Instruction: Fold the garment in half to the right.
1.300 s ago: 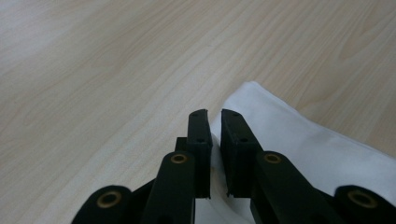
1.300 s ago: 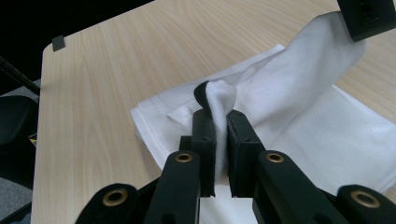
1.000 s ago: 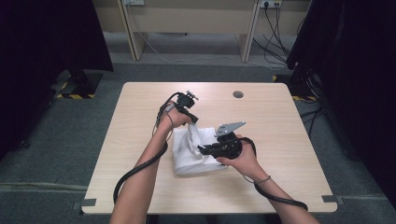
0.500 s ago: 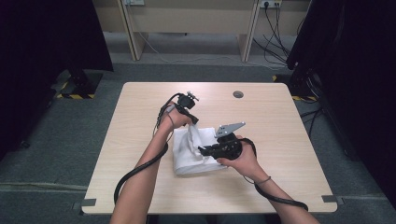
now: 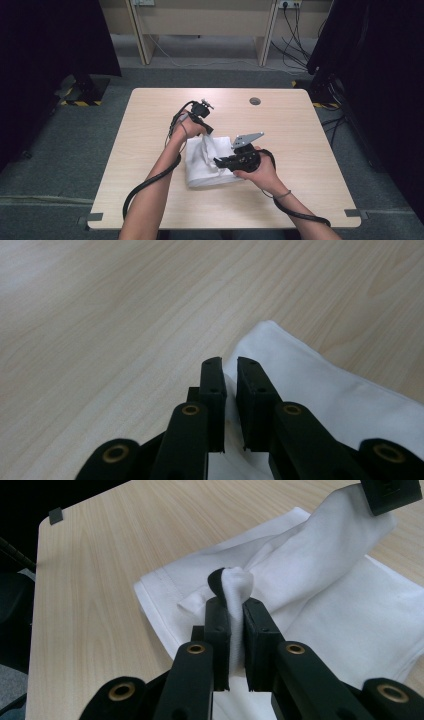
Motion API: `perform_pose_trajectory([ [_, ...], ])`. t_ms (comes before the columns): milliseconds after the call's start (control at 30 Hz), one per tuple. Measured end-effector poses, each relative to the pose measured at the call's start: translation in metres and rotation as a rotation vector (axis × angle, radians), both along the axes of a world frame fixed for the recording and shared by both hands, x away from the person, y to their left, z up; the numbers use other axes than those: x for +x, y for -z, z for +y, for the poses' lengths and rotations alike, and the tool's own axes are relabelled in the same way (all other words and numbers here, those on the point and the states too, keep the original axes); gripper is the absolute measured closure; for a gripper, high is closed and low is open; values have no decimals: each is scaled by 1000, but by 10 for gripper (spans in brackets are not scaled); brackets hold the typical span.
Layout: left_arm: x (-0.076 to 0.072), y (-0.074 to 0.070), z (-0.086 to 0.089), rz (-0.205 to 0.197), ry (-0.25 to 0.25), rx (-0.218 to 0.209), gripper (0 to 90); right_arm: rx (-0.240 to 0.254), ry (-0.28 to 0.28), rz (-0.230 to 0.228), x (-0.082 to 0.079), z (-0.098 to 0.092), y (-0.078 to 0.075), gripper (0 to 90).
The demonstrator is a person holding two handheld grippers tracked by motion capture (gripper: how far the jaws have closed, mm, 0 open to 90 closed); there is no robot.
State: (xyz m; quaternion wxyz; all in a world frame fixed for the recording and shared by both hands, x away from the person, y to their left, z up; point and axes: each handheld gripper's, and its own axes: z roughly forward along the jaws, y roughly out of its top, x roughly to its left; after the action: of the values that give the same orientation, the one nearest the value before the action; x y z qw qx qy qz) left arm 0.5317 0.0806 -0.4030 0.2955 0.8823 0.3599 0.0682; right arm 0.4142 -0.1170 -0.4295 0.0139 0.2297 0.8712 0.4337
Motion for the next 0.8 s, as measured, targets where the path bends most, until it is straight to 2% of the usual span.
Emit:
perform_pose_trajectory([
  [800,1,6,-8,11,5,5,809,0,23,6,0,-8,5,817],
])
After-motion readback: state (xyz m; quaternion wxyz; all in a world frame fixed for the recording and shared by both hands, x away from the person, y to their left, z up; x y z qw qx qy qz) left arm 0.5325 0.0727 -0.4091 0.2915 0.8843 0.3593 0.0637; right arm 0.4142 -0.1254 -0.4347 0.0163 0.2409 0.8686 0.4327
